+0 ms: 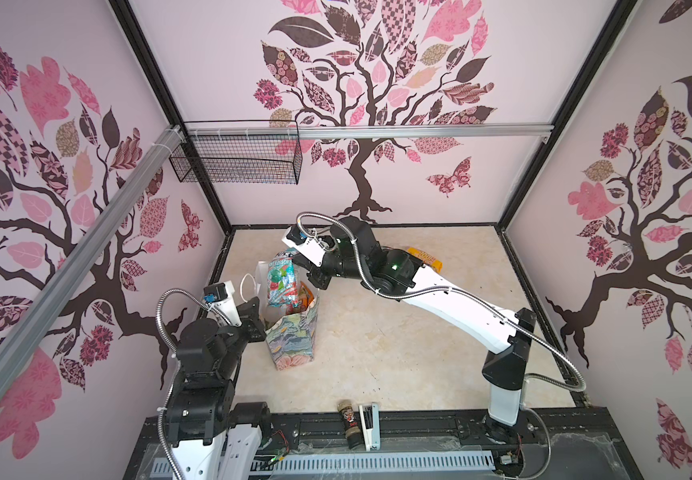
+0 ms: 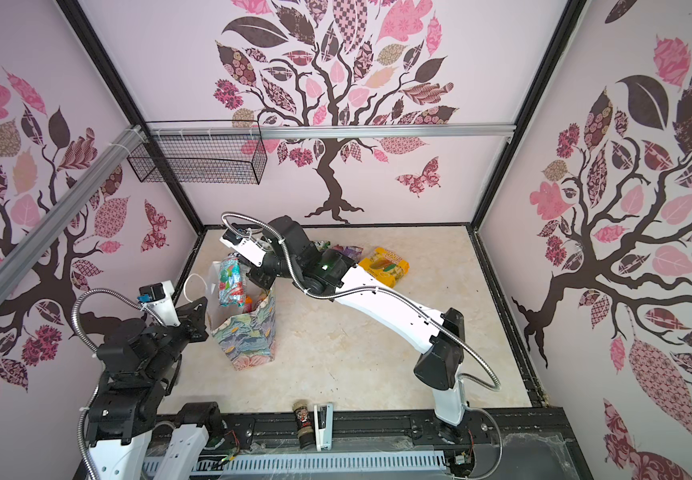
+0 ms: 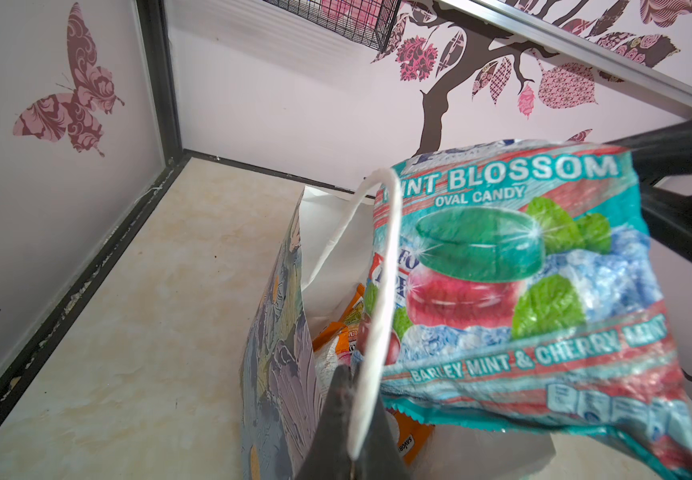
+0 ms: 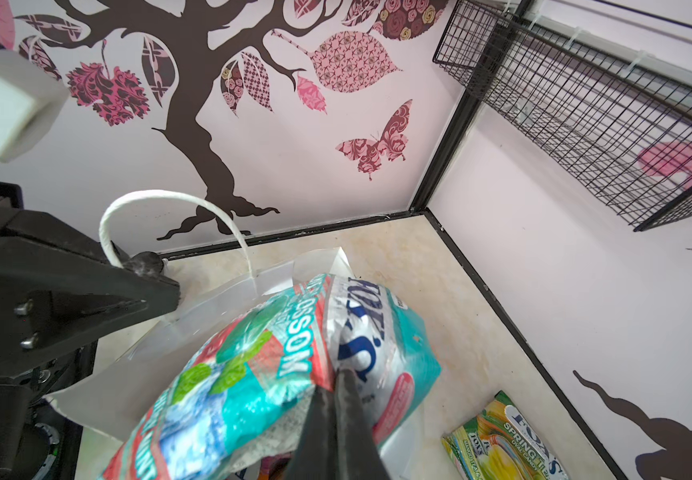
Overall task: Place the snacks into the paper bag
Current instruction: 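Lower the Mint Blossom packet into the bag held by the left gripper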
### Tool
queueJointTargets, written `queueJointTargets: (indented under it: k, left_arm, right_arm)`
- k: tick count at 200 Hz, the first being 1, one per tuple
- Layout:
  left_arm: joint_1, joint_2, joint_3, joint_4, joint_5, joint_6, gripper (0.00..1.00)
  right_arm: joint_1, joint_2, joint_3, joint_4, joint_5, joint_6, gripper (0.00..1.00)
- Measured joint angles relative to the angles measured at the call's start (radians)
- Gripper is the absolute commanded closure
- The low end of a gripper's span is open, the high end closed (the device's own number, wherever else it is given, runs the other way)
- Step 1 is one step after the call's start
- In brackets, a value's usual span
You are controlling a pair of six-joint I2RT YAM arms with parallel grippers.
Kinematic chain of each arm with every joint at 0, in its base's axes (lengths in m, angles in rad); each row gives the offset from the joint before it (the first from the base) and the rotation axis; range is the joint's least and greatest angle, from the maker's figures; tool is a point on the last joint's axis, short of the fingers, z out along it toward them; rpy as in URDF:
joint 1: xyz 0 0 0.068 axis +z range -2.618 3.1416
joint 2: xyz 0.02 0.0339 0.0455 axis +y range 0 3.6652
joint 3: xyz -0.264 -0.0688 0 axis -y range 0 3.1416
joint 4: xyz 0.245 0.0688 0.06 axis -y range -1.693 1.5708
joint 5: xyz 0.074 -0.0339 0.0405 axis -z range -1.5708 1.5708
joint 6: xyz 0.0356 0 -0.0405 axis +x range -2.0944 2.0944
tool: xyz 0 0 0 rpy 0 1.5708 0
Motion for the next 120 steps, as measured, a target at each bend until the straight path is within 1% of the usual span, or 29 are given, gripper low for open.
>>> queueJointTargets:
  k: [72, 120]
  left_arm:
    - [0.0, 0.0, 0.0, 0.0, 0.0, 0.0, 1.0]
    - [0.0, 0.0, 0.0, 0.0, 0.0, 0.0, 1.0]
  right_arm:
    - [0.0, 0.026, 0.009, -0.021, -0.031, 0.008, 1.0]
    - [0.0, 0.089, 0.015, -0.023, -0.047, 0.034, 1.0]
